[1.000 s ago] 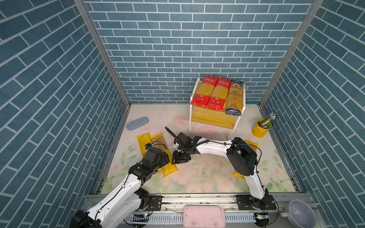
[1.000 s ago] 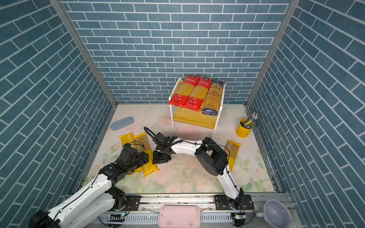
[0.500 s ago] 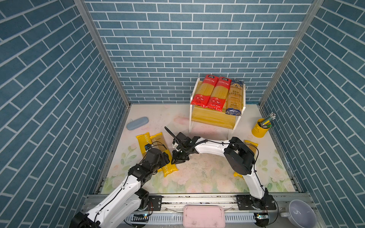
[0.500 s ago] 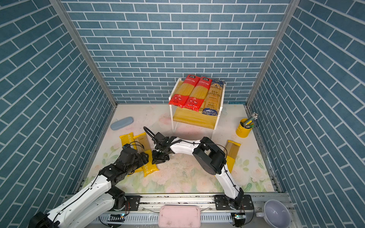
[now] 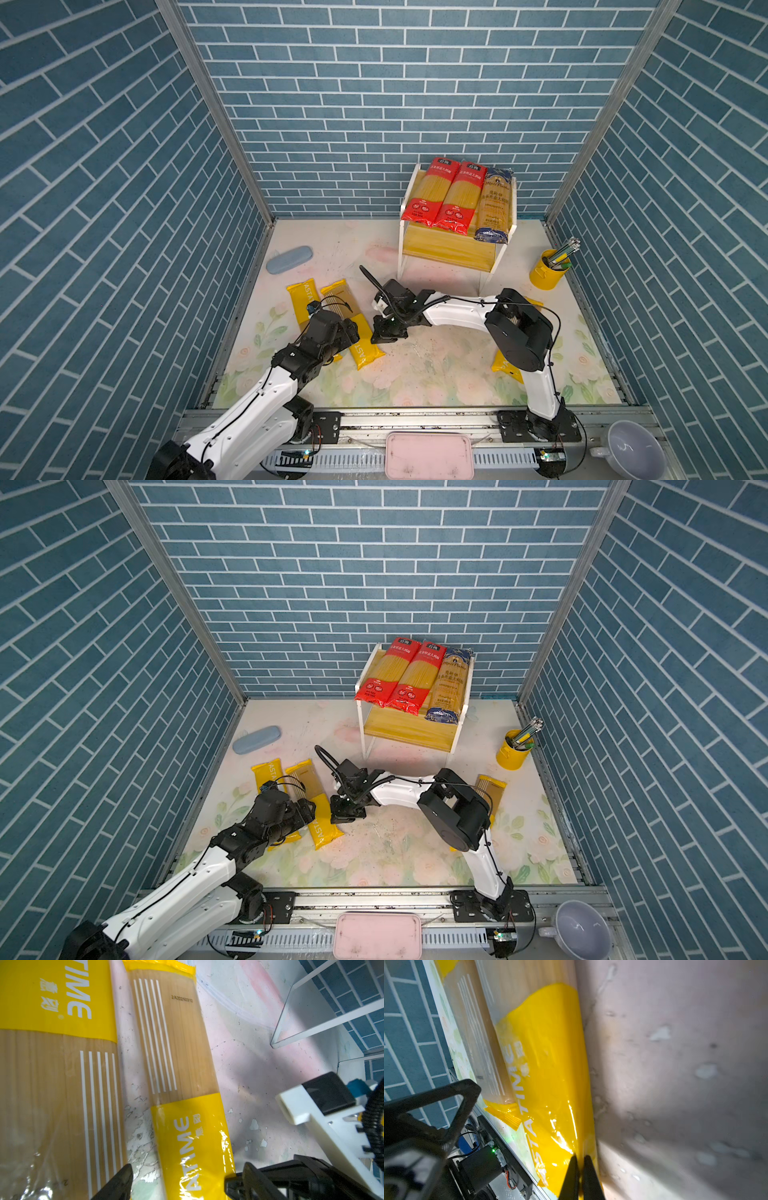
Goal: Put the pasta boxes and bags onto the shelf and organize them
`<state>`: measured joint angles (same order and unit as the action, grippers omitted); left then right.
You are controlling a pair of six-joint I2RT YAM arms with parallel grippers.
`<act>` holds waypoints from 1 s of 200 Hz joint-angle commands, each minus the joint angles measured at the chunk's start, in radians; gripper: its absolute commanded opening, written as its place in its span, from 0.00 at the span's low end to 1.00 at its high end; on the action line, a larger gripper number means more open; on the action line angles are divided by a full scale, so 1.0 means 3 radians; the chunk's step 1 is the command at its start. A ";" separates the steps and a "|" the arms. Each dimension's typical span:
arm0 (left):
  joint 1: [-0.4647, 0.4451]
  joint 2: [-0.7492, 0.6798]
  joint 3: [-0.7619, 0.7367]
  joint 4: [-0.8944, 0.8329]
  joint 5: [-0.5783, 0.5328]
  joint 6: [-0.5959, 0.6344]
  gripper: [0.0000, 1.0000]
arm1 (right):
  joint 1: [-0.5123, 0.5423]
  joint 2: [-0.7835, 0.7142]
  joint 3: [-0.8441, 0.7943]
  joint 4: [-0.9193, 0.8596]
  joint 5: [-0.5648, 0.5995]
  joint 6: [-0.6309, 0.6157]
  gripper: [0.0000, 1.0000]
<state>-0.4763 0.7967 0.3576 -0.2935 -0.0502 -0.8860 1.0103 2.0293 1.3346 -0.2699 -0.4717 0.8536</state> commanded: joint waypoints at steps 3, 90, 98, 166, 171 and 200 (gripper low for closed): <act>-0.0015 -0.0014 -0.0030 0.0040 0.0000 0.0006 0.84 | -0.0107 -0.0342 -0.0393 0.0095 0.0122 0.0274 0.00; -0.0240 0.0538 0.0081 0.0552 0.0168 0.0107 0.83 | -0.0199 -0.1252 -0.1462 0.0086 0.0040 0.0564 0.14; -0.0310 0.0587 0.0114 0.0564 0.0146 0.0137 0.83 | -0.0237 -0.1300 -0.1447 -0.0060 0.0097 0.0473 0.19; -0.0600 0.0985 0.0086 0.1074 0.0260 0.0087 0.81 | -0.0472 -0.1498 -0.1527 0.0134 0.0288 0.0502 0.32; -0.0614 0.1019 0.0086 0.1111 0.0277 0.0075 0.80 | -0.0472 -0.1460 -0.1538 0.0241 0.0270 0.0550 0.32; -0.0715 0.1147 0.0126 0.1156 0.0293 0.0059 0.78 | -0.0465 -0.1286 -0.1580 0.0671 0.0217 0.0664 0.41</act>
<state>-0.6670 1.1179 0.3813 0.0113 0.0242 -0.8646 0.8639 1.6043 0.8932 -0.1932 -0.4065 1.0000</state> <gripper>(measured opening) 0.788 0.379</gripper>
